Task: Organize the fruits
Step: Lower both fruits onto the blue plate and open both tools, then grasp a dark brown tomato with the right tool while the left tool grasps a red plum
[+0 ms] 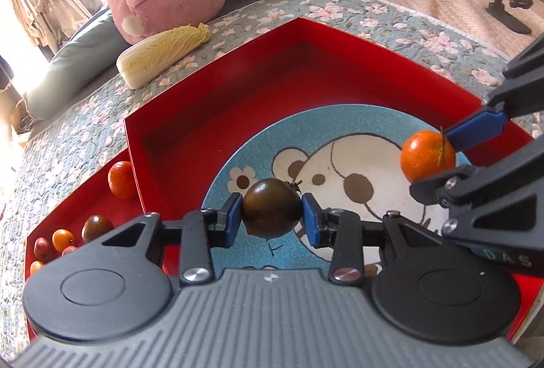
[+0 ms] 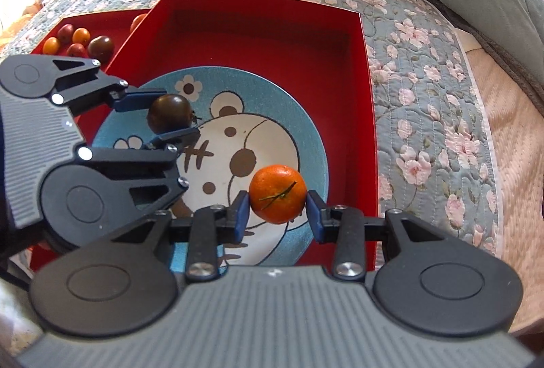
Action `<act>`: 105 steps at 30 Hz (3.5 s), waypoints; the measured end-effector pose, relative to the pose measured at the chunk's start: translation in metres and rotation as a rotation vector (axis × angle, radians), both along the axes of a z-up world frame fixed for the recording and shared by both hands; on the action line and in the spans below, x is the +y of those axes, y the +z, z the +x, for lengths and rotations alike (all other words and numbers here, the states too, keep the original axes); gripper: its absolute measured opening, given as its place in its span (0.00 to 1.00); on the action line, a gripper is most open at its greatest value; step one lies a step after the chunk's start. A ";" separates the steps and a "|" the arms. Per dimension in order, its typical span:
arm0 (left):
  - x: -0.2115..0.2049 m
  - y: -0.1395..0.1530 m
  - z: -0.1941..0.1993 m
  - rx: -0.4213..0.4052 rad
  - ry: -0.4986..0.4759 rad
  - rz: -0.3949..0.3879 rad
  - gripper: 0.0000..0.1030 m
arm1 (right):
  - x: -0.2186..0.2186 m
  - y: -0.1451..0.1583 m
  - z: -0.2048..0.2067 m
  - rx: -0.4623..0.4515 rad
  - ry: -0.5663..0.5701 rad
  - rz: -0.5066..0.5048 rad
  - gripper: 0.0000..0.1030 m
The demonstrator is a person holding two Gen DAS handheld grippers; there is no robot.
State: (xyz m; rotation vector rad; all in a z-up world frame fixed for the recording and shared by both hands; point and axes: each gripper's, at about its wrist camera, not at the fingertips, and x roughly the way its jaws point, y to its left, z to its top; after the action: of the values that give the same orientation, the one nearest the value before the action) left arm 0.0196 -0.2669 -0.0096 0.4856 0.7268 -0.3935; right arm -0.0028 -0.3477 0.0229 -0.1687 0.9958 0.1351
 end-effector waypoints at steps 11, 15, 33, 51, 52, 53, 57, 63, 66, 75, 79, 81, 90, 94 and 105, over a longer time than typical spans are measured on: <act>-0.001 0.002 0.006 0.036 0.027 -0.049 0.49 | 0.008 -0.014 -0.001 0.048 0.073 -0.031 0.38; -0.001 0.006 0.005 0.029 0.031 -0.071 0.61 | 0.009 -0.016 0.000 0.054 0.069 -0.010 0.39; 0.009 0.025 0.004 -0.005 0.055 -0.145 0.69 | 0.014 -0.001 -0.005 -0.038 0.084 0.034 0.51; 0.073 0.066 0.000 -0.157 0.167 -0.205 0.71 | 0.060 0.034 -0.001 -0.164 0.090 0.067 0.51; 0.079 0.068 0.001 -0.161 0.178 -0.211 0.71 | 0.065 0.035 0.000 -0.171 0.093 0.069 0.51; 0.086 0.069 0.001 -0.168 0.192 -0.217 0.71 | 0.070 0.037 0.002 -0.181 0.096 0.074 0.51; 0.117 0.072 0.005 -0.185 0.252 -0.219 0.71 | 0.094 0.039 0.007 -0.205 0.117 0.097 0.51; 0.174 0.064 0.013 -0.177 0.343 -0.191 0.71 | 0.131 0.038 0.013 -0.220 0.189 0.132 0.51; 0.208 0.057 0.017 -0.173 0.390 -0.183 0.69 | 0.146 0.035 0.016 -0.223 0.229 0.136 0.51; 0.272 0.031 0.024 -0.108 0.440 -0.162 0.61 | 0.178 0.021 0.047 -0.210 0.278 0.162 0.50; 0.271 0.018 0.026 -0.068 0.380 -0.159 0.57 | 0.193 0.016 0.061 -0.198 0.303 0.184 0.50; 0.268 0.014 0.029 -0.058 0.360 -0.169 0.55 | 0.197 0.014 0.068 -0.192 0.304 0.190 0.49; 0.246 -0.003 0.057 -0.032 0.332 -0.184 0.53 | 0.197 -0.006 0.101 -0.111 0.265 0.205 0.44; 0.234 -0.011 0.070 -0.026 0.325 -0.173 0.53 | 0.200 -0.011 0.113 -0.097 0.277 0.224 0.45; 0.236 -0.023 0.087 -0.059 0.325 -0.175 0.47 | 0.208 -0.029 0.138 -0.073 0.277 0.149 0.41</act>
State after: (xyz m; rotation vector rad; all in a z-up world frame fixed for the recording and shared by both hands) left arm 0.1064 -0.0309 -0.0328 0.2075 0.6931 -0.1351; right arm 0.1355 -0.1401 -0.0058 -0.1730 0.8825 0.4522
